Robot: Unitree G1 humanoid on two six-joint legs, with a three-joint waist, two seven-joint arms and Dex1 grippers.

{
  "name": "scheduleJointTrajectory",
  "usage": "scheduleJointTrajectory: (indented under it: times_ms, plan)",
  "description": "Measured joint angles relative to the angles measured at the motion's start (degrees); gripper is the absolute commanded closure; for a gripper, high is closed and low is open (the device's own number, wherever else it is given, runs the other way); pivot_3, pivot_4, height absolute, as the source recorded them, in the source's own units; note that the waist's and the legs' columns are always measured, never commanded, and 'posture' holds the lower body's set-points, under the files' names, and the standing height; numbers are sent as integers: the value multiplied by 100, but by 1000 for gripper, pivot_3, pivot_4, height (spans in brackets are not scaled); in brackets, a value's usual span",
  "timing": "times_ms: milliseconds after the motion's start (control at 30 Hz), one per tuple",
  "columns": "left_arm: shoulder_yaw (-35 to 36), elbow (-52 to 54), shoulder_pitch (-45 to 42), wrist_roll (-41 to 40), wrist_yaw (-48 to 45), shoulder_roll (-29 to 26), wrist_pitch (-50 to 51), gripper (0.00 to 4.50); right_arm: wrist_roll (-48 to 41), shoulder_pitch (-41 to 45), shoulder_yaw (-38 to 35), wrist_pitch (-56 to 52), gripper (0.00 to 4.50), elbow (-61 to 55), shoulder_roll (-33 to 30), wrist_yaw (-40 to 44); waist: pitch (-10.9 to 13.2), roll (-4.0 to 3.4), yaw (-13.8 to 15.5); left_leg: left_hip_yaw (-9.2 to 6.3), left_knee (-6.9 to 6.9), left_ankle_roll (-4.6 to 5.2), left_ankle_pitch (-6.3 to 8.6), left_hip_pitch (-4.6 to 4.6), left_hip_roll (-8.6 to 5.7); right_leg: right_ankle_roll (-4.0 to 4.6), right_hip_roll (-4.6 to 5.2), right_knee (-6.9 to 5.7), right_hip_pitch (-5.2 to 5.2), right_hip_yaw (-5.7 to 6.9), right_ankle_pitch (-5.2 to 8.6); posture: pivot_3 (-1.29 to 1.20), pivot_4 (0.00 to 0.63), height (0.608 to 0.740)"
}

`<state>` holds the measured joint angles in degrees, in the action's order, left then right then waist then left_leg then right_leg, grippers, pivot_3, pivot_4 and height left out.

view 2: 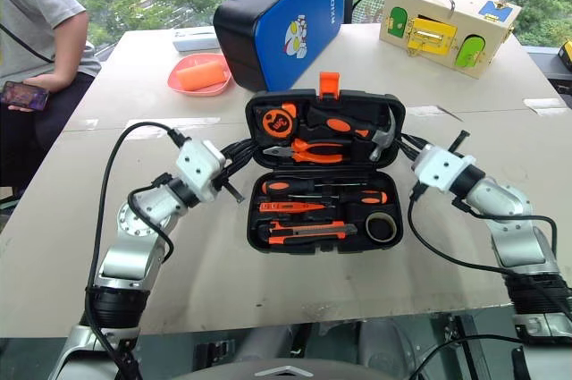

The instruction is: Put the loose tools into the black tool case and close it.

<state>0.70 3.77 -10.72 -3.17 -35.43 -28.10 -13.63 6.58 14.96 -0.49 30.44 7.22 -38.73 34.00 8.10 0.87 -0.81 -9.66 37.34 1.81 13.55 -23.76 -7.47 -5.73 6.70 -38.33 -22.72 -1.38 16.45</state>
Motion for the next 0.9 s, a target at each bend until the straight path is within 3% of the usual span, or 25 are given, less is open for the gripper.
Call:
scheduleJointTrajectory:
  times_ms: [167,367,500,667,700,800,867,900]
  plan:
    - [161,-27,784,445,71,-417,-1610,4423,506,-216,23,1751,4485,457,-470,-213,-2,-4,-69,2,-18,0,0,14,5,1,-10,-3,-1,-22,0,0,150,735]
    - [495,648,1922,461,59,-713,-1841,4423,-216,-784,318,2330,4485,25,-1410,343,-2,-7,-114,3,-15,1,1,15,7,1,-14,-4,2,-25,1,0,150,735]
    - [1191,1866,3572,-441,-245,-1082,-1233,2649,-1505,-2057,654,1687,2859,-699,-2824,1632,2,-14,-108,1,-28,10,6,11,10,1,-8,29,11,-25,1,0,150,735]
    - [1849,2548,4636,-1146,-575,-1308,-303,246,-2759,-2792,603,530,407,-1221,-3423,2613,34,-56,-15,9,-30,56,36,108,12,11,3,37,111,-23,11,0,150,735]
    - [1920,2559,4700,-1155,-648,-1307,-344,48,-2917,-2893,561,362,382,-1290,-3428,2789,35,-60,19,15,-29,58,38,112,14,20,10,37,115,-24,17,0,150,735]
    - [1969,2539,4674,-1102,-801,-1311,-439,48,-3294,-3197,404,-187,382,-1515,-3451,3089,37,-65,168,23,-22,59,38,105,13,21,16,39,114,-22,16,0,150,735]
    - [1951,2481,4529,-1330,-801,-1367,207,48,-3706,-3539,195,-742,382,-1892,-3558,3314,35,-65,217,19,-20,61,39,101,13,1,10,40,113,-18,6,0,150,735]
    - [1920,2395,4297,-1536,-773,-1436,790,13,-3889,-3669,68,-1008,635,-2060,-3568,3415,35,-65,232,11,-21,61,39,101,13,0,-5,40,113,-12,5,0,150,735]
